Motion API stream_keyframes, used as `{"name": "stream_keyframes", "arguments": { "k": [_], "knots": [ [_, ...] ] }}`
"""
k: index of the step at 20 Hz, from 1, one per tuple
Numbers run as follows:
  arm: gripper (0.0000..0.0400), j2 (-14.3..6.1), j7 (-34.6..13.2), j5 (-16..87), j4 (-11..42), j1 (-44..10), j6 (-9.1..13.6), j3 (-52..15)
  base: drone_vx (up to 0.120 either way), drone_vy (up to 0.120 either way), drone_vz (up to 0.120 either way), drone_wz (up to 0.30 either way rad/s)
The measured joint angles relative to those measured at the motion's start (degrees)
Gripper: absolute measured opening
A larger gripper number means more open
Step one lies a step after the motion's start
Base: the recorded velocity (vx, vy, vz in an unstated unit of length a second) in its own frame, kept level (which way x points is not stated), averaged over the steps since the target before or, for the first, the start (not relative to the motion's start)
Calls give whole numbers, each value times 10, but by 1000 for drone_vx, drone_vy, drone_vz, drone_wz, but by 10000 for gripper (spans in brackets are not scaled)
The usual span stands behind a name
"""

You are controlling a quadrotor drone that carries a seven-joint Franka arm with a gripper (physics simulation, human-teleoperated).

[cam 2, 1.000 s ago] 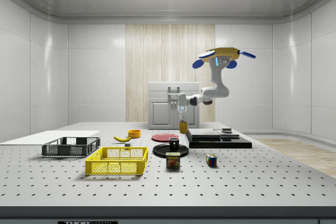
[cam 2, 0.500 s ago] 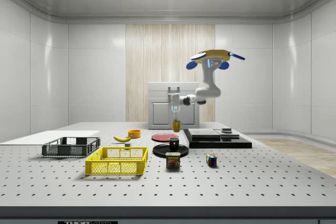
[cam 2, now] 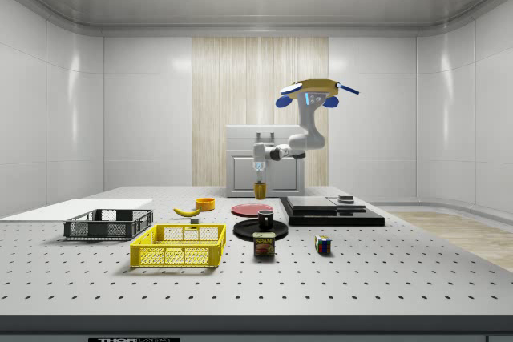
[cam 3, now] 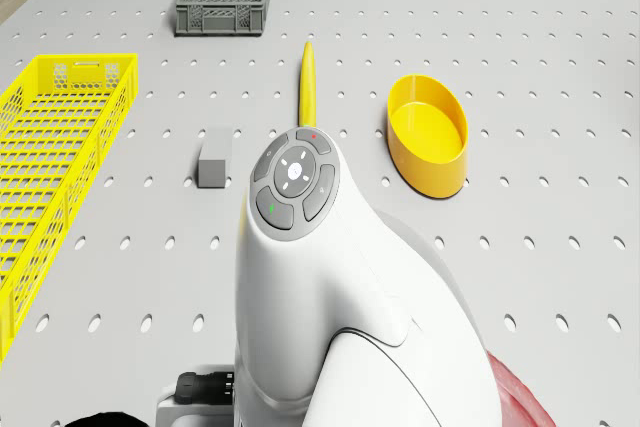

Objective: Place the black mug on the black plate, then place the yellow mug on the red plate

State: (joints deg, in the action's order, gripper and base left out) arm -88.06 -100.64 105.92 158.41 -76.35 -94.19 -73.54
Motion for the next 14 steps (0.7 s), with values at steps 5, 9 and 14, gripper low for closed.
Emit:
{"name": "stream_keyframes", "arguments": {
  "k": [5,9,14],
  "knots": [
    [110,0,0,0,0,0,0,0,104,-120,0,0],
    [110,-1,0,0,0,0,-1,0,0,-120,0,0],
    [110,-1,0,0,0,0,-1,0,48,-120,0,0]
  ]
}}
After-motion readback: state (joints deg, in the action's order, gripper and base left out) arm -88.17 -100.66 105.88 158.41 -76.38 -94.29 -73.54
